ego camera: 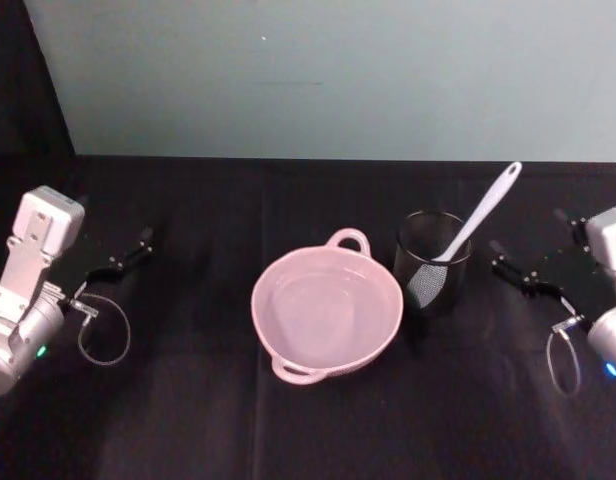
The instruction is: Use the one hand to pick up the spoon and stir the clear water in the bowl.
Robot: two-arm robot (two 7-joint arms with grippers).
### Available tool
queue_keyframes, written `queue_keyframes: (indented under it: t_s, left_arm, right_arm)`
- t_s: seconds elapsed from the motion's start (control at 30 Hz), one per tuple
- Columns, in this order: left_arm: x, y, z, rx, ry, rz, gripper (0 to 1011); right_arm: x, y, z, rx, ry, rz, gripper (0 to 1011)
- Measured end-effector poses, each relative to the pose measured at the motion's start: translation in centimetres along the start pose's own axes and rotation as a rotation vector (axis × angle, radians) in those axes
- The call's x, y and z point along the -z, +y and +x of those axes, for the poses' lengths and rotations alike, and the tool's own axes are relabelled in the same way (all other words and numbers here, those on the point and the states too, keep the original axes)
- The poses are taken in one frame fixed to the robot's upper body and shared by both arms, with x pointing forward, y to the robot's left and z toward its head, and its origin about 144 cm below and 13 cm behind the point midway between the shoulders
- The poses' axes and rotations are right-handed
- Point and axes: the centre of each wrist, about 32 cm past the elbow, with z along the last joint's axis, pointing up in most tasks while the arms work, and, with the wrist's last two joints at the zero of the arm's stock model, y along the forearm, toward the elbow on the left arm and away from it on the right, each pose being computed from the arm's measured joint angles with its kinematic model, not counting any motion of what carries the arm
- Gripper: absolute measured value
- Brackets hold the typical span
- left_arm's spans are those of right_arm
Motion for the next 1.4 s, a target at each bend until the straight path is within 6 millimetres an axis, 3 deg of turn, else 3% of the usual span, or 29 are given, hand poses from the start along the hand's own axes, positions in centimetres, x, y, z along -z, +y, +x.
queue_keyframes:
  t_s: [0.23,0.47,1.03,1.27,1.4]
  left_arm:
    - [0.0,0.0,0.0,0.0,0.0,0.0,1011]
    - [0.0,0.0,0.0,0.0,0.0,0.0,1011]
    - [0.0,0.0,0.0,0.0,0.0,0.0,1011]
    - [0.0,0.0,0.0,0.0,0.0,0.0,1011]
    - [0.0,0.0,0.0,0.0,0.0,0.0,1011]
  right_arm:
    - [-0.5,-1.3,0.4,0.003,0.24,0.011,1003]
    - [-0.9,-1.0,0.8,-0.043,0.501,0.024,1002]
    - [-0.5,4.1,1.2,-0.144,0.896,0.103,1003]
    - [-0.4,4.8,1.2,-0.133,0.947,0.123,883]
    - [-0.4,4.9,1.2,-0.137,0.959,0.129,762]
